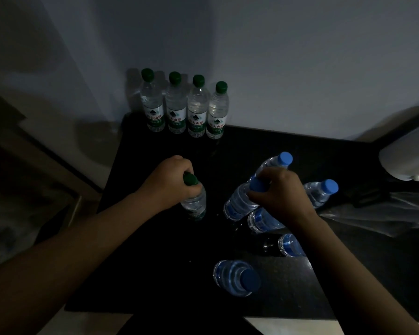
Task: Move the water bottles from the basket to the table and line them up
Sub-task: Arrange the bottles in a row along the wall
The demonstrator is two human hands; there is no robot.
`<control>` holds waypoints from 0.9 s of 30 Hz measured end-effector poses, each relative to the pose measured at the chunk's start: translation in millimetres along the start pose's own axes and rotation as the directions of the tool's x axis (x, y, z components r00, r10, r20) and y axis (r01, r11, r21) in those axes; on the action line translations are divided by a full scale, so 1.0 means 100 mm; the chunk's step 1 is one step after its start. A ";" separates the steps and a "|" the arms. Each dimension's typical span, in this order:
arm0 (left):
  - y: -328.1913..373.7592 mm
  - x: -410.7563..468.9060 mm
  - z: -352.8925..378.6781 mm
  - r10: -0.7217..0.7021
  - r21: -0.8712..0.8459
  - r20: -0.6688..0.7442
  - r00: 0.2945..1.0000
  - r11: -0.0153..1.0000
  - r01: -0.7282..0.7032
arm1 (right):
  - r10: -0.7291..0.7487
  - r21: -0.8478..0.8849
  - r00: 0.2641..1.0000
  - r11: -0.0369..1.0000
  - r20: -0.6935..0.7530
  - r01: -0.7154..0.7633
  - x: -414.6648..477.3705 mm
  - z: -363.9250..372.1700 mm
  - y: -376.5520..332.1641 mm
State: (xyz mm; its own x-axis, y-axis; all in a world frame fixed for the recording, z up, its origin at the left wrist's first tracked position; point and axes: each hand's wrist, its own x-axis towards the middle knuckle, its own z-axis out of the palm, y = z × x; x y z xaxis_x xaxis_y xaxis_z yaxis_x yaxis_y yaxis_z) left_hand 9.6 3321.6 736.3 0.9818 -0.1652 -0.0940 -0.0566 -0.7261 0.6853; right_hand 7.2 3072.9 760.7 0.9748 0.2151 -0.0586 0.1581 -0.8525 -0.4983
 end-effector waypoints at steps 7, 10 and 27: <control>0.07 0.20 -0.23 0.032 0.056 -0.175 0.984 0.998 -0.023 | -0.017 0.031 0.999 0.999 -0.042 0.019 0.06 -0.26 -0.16; 0.14 0.33 -0.34 0.039 0.032 -0.172 0.984 0.999 -0.034 | -0.041 0.038 0.998 0.998 -0.045 0.042 0.13 -0.37 -0.21; 0.64 1.42 -0.51 0.056 0.005 -0.154 0.987 0.998 -0.056 | -0.070 0.036 0.977 0.996 -0.201 0.079 0.78 -0.87 -0.20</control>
State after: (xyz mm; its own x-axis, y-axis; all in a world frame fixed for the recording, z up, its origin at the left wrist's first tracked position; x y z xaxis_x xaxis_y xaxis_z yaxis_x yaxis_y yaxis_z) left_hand 154.9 3285.3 803.4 0.9933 -0.1012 0.0566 -0.1124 -0.7187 0.6862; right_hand 94.2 3065.0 841.6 0.9729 0.1742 0.1519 0.2290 -0.8149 -0.5324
